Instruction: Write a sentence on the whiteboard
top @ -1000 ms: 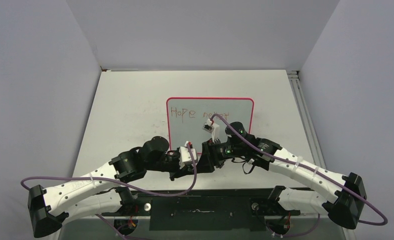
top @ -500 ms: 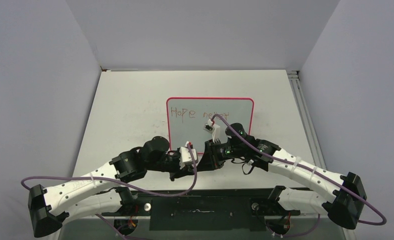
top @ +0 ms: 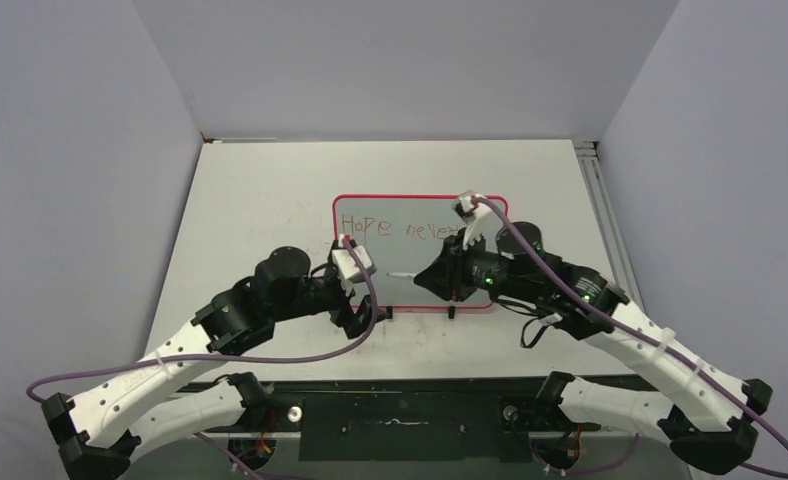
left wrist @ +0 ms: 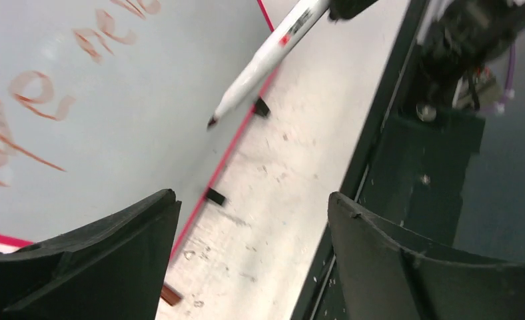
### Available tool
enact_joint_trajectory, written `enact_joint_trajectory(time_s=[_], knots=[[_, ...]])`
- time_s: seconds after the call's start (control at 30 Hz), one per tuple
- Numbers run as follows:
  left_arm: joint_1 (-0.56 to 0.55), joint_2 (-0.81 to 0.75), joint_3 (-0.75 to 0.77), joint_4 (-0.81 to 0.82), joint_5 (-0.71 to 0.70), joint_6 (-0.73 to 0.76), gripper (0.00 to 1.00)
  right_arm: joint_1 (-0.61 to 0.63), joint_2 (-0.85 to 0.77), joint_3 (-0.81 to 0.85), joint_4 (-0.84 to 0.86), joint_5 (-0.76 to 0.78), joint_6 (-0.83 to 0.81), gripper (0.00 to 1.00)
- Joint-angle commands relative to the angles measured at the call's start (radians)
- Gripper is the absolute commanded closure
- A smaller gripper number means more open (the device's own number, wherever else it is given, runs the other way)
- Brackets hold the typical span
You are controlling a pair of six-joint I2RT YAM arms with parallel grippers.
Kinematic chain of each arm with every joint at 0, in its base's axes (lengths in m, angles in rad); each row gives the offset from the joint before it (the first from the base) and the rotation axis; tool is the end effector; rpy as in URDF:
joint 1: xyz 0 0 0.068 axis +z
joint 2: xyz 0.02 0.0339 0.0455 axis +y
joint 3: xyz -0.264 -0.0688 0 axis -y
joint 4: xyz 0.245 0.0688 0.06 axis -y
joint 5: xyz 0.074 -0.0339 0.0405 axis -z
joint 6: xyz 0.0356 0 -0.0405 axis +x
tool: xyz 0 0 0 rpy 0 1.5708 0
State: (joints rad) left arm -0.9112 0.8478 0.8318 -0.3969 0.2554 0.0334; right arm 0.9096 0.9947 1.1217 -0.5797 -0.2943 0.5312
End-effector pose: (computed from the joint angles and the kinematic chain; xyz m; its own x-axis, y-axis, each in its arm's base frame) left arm 0.1097 -0.1561 0.3240 -0.2155 0.3306 -0.9188 0.9141 0.3992 -0.0707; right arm 0.1201 0.1711 0.3782 -0.6953 -0.1043 -0.7111 -0.6533 0.5040 0.5649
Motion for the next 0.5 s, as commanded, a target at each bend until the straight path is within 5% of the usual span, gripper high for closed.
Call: enact_joint_trajectory(time_s=[0.0, 0.2, 0.47], knots=[[0.037, -0.024, 0.186, -0.045, -0.149, -0.060, 0.18, 0.003, -0.096, 0.095, -0.067, 0.323, -0.087, 0.95], [0.227, 0.004, 0.236, -0.075, -0.060, -0.094, 0.16, 0.003, -0.168, 0.043, 0.033, 0.523, -0.128, 0.95], [0.618, 0.056, 0.093, 0.138, 0.309, -0.258, 0.16, 0.003, -0.176, -0.030, 0.116, 0.612, -0.158, 0.95]])
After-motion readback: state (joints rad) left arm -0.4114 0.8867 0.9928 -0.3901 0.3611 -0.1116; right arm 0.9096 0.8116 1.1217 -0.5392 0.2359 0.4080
